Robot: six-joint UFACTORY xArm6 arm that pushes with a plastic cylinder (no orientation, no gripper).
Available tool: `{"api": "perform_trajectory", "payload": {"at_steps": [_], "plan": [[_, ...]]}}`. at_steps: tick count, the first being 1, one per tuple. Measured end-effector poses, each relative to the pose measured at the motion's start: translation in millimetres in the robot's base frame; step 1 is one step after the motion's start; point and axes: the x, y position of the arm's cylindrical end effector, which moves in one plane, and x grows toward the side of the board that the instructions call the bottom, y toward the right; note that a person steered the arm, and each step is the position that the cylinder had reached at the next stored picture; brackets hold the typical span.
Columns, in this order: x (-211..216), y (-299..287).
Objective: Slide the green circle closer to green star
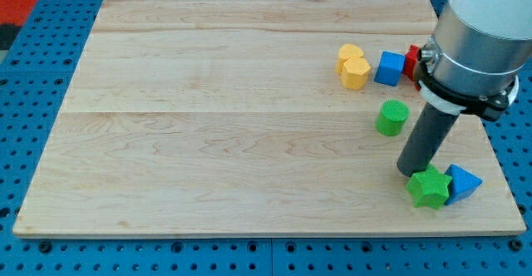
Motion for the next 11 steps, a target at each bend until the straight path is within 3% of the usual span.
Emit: {"api": "perform_trajectory", "payload": {"at_steps": [4,7,11], "plan": [[-27.0,16.5],[-86.5,32.0],[-107.3,-13.5]]}}
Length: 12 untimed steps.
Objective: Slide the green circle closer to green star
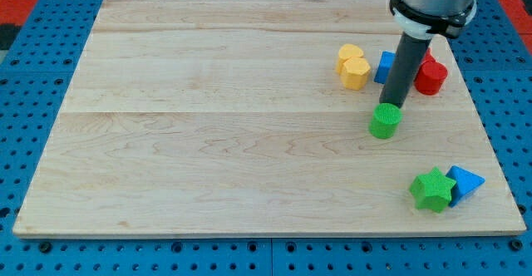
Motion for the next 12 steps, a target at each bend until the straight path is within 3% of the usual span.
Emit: {"api": "perform_trajectory", "payload": {"at_steps": [3,6,12], "plan": [[3.6,-45.0],[11.8,-18.0],[58.4,-17.3]]}}
